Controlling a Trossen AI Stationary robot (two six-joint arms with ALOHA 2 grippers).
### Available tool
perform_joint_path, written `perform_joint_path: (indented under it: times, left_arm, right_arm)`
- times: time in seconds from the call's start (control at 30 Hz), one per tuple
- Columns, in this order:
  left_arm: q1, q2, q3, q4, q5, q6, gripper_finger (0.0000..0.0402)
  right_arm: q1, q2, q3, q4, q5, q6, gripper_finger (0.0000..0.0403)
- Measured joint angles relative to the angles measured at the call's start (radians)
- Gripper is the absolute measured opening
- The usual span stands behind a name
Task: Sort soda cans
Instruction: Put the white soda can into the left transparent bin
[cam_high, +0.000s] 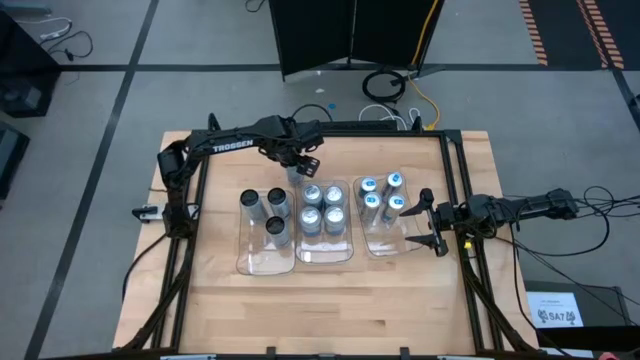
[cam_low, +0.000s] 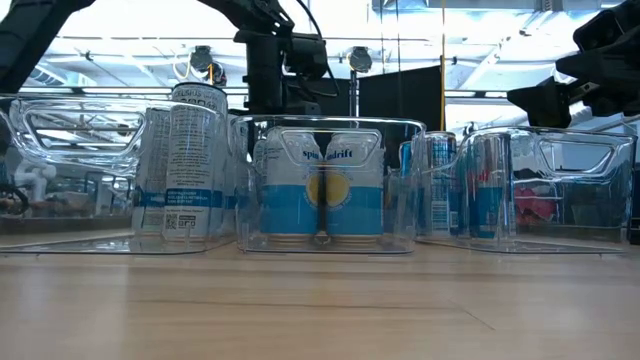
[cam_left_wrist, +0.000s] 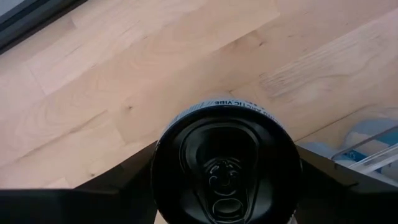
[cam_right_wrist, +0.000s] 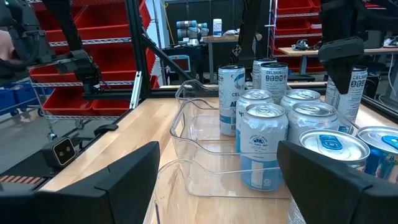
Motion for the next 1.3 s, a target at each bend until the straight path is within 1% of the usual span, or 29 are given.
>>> perform_joint_path:
  times: [0.17, 0.37, 0.43, 0.53, 0.7, 0.83, 1.07, 1.2, 1.3]
  left_arm:
    - [0.0, -0.018, 0.0, -0.001, 0.0, 0.003, 0.0283]
    - [0.0, -0.092, 0.0, -0.007, 0.0, 0.0, 0.0283]
    - [0.0, -0.135, 0.0, -0.007, -0.007, -0.009, 0.0283]
    - [0.0, -0.217, 0.0, -0.018, -0.047, -0.051, 0.0283]
    - [-0.03, -0.374, 0.0, -0.089, -0.083, -0.074, 0.0283]
    - [-0.108, -0.498, 0.0, -0.188, -0.106, -0.12, 0.0283]
    - [-0.311, -0.673, 0.0, -0.293, -0.151, -0.274, 0.0283]
    - [-0.443, -0.725, 0.0, -0.337, -0.152, -0.379, 0.0283]
    - [-0.553, -0.724, 0.0, -0.385, -0.137, -0.453, 0.0283]
  right_arm:
    - [0.0, 0.0, 0.0, 0.0, 0.0, 0.0, 0.0318]
    - [0.0, 0.0, 0.0, 0.0, 0.0, 0.0, 0.0318]
    - [0.0, 0.0, 0.0, 0.0, 0.0, 0.0, 0.0318]
    - [0.0, 0.0, 0.0, 0.0, 0.0, 0.0, 0.0318]
    - [0.0, 0.0, 0.0, 0.0, 0.0, 0.0, 0.0318]
    - [0.0, 0.0, 0.0, 0.0, 0.0, 0.0, 0.0318]
    - [0.0, 0.0, 0.0, 0.0, 0.0, 0.0, 0.0318]
    - [0.0, 0.0, 0.0, 0.0, 0.0, 0.0, 0.0318]
    - [0.0, 0.0, 0.0, 0.0, 0.0, 0.0, 0.0318]
